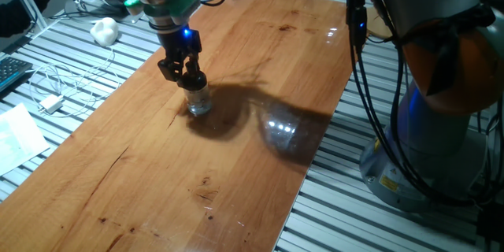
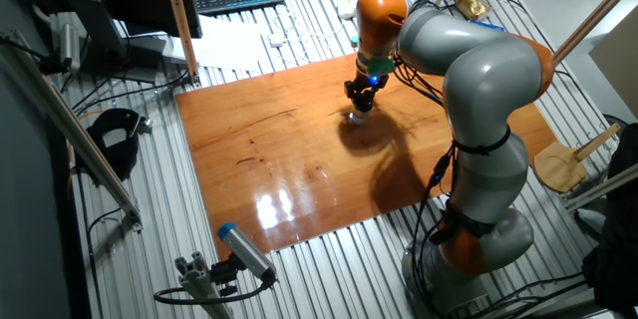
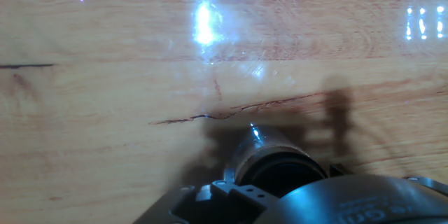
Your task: Screw the lid onto the jar
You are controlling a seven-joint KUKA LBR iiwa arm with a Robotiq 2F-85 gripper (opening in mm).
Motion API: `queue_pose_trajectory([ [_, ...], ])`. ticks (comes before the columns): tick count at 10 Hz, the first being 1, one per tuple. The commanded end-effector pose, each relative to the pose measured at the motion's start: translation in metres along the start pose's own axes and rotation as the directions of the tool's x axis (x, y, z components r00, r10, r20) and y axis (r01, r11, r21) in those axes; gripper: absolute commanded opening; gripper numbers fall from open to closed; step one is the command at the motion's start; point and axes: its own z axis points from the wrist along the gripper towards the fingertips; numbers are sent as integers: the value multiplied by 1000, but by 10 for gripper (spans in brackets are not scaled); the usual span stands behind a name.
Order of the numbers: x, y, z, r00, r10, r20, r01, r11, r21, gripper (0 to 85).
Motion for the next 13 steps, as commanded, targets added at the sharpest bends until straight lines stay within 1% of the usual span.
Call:
queue_pose_trajectory([
  [1, 0, 0, 0, 1000, 7, 4, -7, 1000, 3, 510],
  [3, -1, 0, -2, 1000, 11, 7, -11, 1000, 6, 510],
  [5, -4, -1, -6, 999, -47, -1, 47, 999, 12, 510],
  [6, -7, -1, -9, 996, -93, -5, 93, 995, 28, 510],
  [7, -9, 1, -12, 994, -109, -12, 109, 993, 40, 510],
  [8, -9, 1, -14, 993, -114, -11, 114, 993, 37, 510],
  [11, -8, 1, -12, 993, -118, -8, 118, 992, 40, 510],
  [13, -8, 2, -8, 992, -125, -12, 125, 991, 55, 510],
])
